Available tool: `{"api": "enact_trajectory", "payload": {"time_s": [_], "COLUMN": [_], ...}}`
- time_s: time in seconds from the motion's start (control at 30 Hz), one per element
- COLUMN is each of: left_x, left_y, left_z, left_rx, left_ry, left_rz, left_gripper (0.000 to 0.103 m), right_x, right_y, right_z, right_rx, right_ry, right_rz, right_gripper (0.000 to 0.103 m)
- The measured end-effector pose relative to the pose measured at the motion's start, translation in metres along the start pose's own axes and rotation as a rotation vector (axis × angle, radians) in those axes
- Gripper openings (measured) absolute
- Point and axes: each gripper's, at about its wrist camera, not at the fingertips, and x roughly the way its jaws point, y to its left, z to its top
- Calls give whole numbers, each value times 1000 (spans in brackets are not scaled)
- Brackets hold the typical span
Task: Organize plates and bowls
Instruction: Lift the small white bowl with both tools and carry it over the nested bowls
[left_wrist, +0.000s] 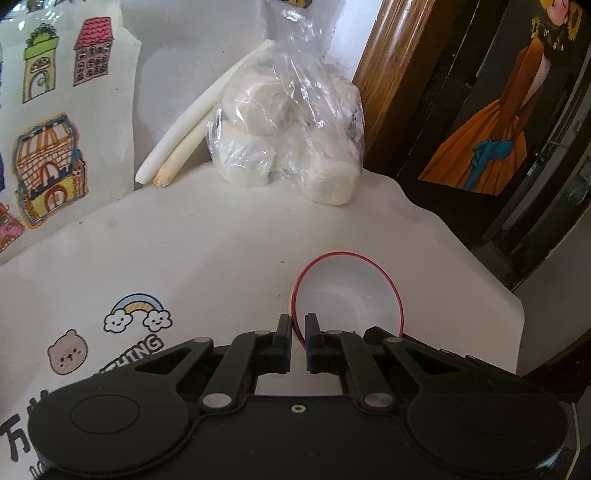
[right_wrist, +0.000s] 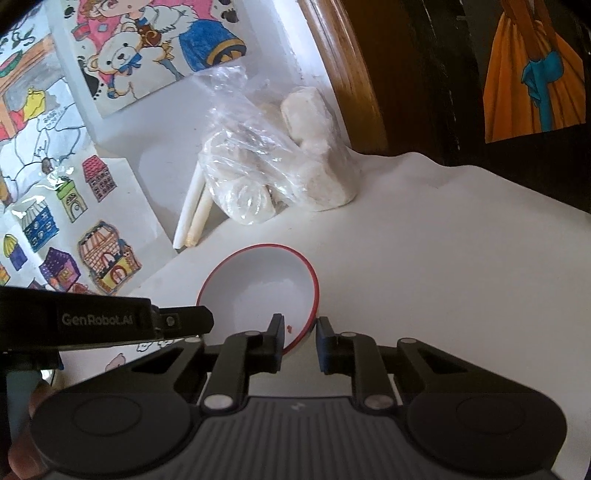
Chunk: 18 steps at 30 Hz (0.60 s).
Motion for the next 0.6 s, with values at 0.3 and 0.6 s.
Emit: {"api": "enact_trajectory", "payload": {"time_s": [0.3,0.6], "left_x": [-36,-75], "left_y": [11,16], "left_z": [-6,-15], "left_rx": [-25,-23], "left_ry": [-35,-76], "left_rz": [-21,-21], "left_gripper": [6,6], "right_x": [-24,-54], "right_y": [24,50], "right_z": [-2,-5], "right_rx": [-37,-79], "right_ry": [-26,-52], "right_rz": [12,20], "right_gripper": [20,20]}}
